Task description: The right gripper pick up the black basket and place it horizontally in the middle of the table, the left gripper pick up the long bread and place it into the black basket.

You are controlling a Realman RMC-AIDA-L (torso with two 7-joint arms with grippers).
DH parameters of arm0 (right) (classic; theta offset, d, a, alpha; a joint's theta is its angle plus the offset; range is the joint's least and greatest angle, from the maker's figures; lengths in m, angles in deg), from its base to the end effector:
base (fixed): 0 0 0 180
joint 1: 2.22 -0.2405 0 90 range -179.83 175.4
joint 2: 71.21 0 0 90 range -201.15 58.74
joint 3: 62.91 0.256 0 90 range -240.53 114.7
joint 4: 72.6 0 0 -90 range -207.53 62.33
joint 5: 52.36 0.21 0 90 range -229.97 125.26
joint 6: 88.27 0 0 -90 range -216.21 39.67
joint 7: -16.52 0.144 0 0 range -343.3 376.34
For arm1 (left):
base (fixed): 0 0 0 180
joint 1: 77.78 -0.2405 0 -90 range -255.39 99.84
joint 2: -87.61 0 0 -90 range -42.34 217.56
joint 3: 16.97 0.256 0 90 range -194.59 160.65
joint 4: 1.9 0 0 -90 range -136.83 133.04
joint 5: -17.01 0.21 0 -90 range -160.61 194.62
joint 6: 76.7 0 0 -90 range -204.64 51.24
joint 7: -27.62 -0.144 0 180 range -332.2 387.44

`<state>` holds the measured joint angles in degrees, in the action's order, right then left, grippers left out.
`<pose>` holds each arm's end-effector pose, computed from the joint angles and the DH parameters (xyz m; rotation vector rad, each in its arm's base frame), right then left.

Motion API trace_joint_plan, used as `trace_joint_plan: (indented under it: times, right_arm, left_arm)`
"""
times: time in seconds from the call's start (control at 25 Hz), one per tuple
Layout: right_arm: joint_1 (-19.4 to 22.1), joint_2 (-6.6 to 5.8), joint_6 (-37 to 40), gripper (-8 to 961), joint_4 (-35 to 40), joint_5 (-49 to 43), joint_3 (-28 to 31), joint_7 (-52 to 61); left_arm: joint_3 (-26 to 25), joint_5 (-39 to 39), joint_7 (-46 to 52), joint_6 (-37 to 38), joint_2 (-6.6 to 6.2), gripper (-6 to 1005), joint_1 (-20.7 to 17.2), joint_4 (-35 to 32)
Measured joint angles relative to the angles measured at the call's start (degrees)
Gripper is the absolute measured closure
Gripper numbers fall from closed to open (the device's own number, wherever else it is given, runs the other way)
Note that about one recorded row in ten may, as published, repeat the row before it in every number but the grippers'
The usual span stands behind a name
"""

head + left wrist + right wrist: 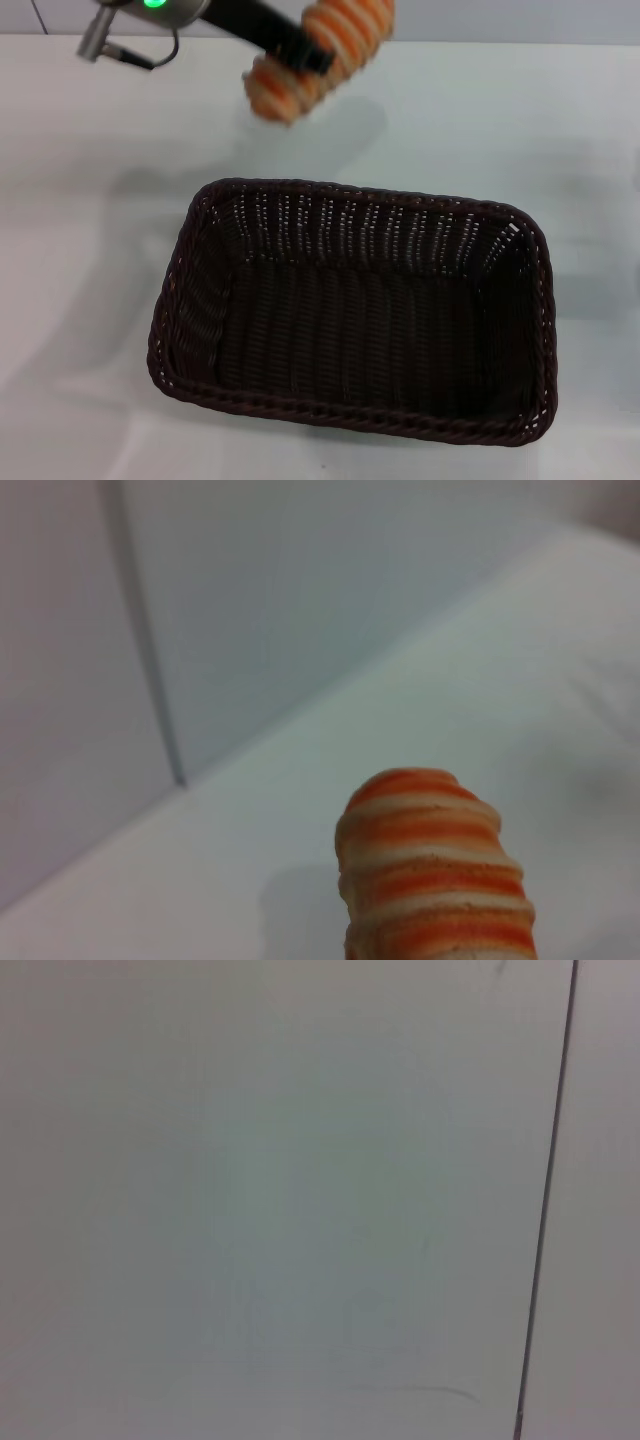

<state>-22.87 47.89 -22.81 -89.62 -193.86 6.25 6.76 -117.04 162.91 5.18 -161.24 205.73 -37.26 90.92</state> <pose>0.3332 0.3333 0.0167 -1.4254 0.3603 0.5198 -0.0740 0.3787 0.0347 -2.4985 -0.6810 0.1060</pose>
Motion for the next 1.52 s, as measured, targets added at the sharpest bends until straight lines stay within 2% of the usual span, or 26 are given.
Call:
trace_joint_plan:
  times: [0.04, 0.12, 0.28, 0.4, 0.76, 0.88, 1.16, 1.28, 1.4, 1.44, 1.52]
  right_arm:
    - [-0.1, 0.00, -0.1, 608, 0.1, 0.0, 0.0, 0.0]
    - [-0.3, -0.02, -0.6, 608, 0.2, 0.0, 0.0, 0.0]
    - [-0.4, -0.07, -1.1, 608, 0.2, 0.0, 0.1, 0.0]
    - [-0.4, -0.15, -2.3, 608, 0.2, 0.0, 0.1, 0.0]
    - [-1.1, -0.18, -3.7, 608, 0.1, 0.0, 1.4, -0.4]
    - [-1.2, -0.23, -4.2, 609, 0.0, 0.0, 1.4, -0.5]
    - [-1.2, -0.27, -4.3, 610, -0.3, 0.0, 1.4, -0.5]
    - [-1.2, -0.27, -4.3, 608, -0.4, 0.0, 1.4, -0.6]
    - [-1.2, -0.27, -4.3, 609, -0.4, 0.0, 1.5, -0.6]
    - [-1.2, -0.27, -4.3, 609, -0.4, 0.0, 1.5, -0.6]
    - [-1.2, -0.27, -4.2, 610, -0.4, 0.0, 1.5, -0.6]
  left_arm:
    - [0.0, 0.0, 0.0, 0.0, 0.00, 551, 0.0, 0.0]
    - [1.3, -0.9, -3.0, -5.2, 0.06, 560, -1.1, 1.6]
    - [2.1, -2.3, -4.7, -7.6, 0.08, 577, -3.0, 2.4]
    - [1.4, -7.6, -5.9, -10.9, -0.03, 590, -5.8, 5.1]
    - [-0.1, -17.2, -9.5, -18.1, -0.08, 684, -9.1, 7.3]
    - [-0.5, -18.2, -10.1, -17.7, -0.02, 623, -10.1, 6.9]
    - [-0.1, -18.2, -11.6, -14.6, 0.09, 421, -11.9, 6.9]
    - [-0.6, -17.9, -12.6, -10.9, 0.05, 346, -13.0, 7.5]
    - [-2.1, -17.8, -13.8, -1.1, 0.01, 279, -15.4, 7.3]
    - [-2.9, -17.7, -14.0, 5.6, 0.02, 256, -16.9, 6.4]
    - [-3.2, -17.7, -14.0, 14.1, 0.05, 211, -18.5, 4.6]
